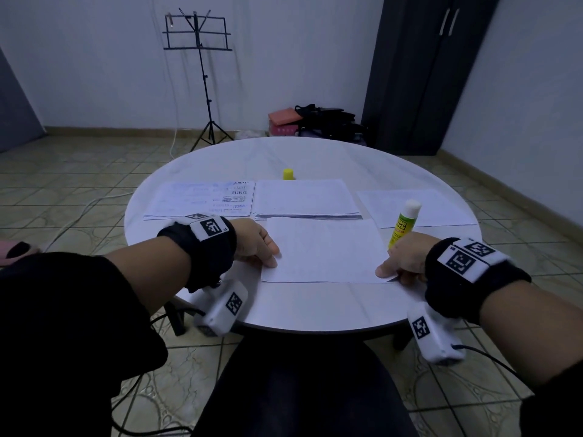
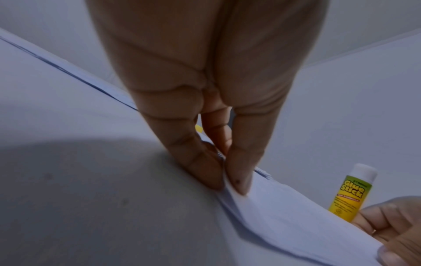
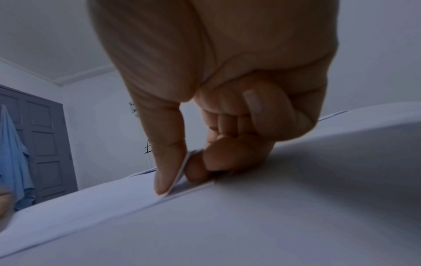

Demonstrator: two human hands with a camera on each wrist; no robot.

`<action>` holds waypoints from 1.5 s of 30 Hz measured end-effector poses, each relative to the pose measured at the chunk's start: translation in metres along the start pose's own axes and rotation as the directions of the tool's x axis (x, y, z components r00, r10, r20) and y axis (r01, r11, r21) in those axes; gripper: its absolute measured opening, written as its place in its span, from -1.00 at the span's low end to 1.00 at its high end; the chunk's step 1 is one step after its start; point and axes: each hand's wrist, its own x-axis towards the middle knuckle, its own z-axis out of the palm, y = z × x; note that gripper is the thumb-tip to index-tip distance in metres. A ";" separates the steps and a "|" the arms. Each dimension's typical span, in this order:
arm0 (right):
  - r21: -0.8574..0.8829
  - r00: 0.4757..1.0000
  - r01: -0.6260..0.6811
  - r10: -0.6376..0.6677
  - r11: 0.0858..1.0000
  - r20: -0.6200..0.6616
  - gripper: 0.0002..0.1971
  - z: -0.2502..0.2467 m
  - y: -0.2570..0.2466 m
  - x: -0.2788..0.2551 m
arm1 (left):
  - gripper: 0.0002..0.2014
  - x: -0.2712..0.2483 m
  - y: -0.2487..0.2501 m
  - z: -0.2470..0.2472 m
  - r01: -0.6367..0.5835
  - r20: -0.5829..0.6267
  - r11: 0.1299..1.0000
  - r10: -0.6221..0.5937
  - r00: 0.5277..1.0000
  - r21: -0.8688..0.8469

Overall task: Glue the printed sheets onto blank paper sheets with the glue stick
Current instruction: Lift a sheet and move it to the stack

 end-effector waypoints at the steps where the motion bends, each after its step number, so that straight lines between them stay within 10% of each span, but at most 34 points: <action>1: 0.001 1.000 0.003 -0.003 1.000 -0.001 -0.70 0.000 0.000 0.000 | -0.76 0.000 0.000 0.000 0.000 0.001 1.000 0.000 1.000 -0.001; 45: -0.026 1.000 0.023 -0.023 0.999 0.005 -0.66 -0.001 -0.002 -0.008 | -0.73 -0.001 -0.001 0.002 -0.023 -0.066 0.994 0.030 0.997 0.105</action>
